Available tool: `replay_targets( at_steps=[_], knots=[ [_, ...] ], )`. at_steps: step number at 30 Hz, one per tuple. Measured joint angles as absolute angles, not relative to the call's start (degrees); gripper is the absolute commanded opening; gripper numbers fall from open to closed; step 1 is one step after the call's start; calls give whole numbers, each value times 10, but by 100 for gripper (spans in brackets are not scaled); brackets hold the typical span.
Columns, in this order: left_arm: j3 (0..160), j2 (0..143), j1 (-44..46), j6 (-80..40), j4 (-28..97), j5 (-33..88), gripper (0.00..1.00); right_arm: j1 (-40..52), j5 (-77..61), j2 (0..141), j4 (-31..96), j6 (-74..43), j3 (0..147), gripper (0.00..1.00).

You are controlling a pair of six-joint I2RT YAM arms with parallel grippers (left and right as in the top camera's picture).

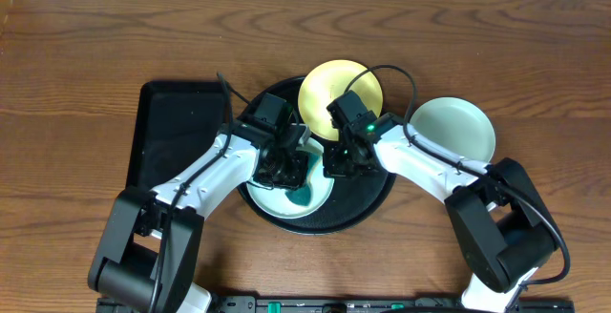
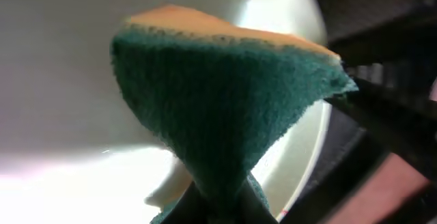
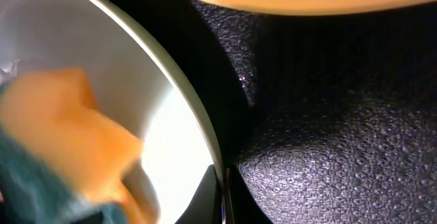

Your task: Clean dirty plates on tray and stack at the side

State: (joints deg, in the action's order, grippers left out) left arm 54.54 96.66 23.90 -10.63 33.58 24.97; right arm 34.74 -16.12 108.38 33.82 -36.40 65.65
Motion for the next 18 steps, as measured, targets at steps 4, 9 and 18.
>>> replay_targets(
  at_steps=[4,9,18],
  knots=[
    [545,967,241,-199,351,147,8,347,-161,1084,338,-364,656,1],
    [548,966,249,-270,349,77,8,347,-171,1084,337,-364,656,1],
    [604,966,241,-276,407,-14,7,347,-171,1084,338,-364,657,1]
  ],
)
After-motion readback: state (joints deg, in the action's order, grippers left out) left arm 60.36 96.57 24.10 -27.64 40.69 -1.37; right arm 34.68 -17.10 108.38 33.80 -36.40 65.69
